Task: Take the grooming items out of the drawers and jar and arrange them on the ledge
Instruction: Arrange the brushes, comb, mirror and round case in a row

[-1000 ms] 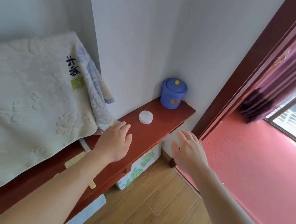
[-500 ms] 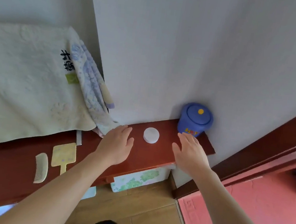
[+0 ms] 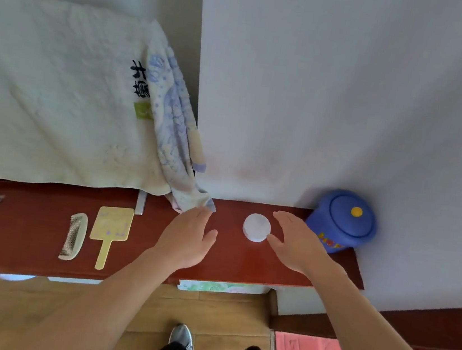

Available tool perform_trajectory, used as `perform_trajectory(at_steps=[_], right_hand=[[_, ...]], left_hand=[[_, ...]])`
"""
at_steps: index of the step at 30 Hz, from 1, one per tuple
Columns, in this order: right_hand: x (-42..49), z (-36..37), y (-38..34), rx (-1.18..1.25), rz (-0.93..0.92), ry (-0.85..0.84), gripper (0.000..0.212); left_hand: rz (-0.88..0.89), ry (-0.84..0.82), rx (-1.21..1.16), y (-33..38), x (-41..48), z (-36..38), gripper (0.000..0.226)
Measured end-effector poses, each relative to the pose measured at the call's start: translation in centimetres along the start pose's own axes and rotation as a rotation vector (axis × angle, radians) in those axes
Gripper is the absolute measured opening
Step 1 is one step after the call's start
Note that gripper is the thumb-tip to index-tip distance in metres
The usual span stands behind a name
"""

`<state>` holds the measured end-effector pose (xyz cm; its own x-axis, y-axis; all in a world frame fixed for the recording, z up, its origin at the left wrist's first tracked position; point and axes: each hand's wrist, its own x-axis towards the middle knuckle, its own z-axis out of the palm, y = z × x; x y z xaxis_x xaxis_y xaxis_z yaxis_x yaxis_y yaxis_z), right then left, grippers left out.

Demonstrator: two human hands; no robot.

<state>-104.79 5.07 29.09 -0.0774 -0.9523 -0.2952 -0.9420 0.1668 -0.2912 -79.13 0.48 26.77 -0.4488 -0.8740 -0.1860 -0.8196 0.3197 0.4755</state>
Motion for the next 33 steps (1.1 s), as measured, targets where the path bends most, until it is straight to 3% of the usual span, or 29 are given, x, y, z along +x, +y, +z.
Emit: perform_trajectory(at_steps=[5, 14, 33], right_hand=[[3.6, 0.2, 1.2, -0.033, -0.104, -0.155, 0.072], [9.9, 4.5, 3.3, 0.009, -0.219, -0.292, 0.087], [10.2, 8.5, 4.1, 0.128, -0.206, -0.110, 0.084]], left_hand=[[-0.019, -0.105, -0.065, 0.1, 2.0, 2.2, 0.077], [-0.045, -0.093, -0.025, 0.5, 6.7, 8.1, 0.091], [0.023, 0.007, 0.046, -0.6, 9.5, 13.0, 0.080]])
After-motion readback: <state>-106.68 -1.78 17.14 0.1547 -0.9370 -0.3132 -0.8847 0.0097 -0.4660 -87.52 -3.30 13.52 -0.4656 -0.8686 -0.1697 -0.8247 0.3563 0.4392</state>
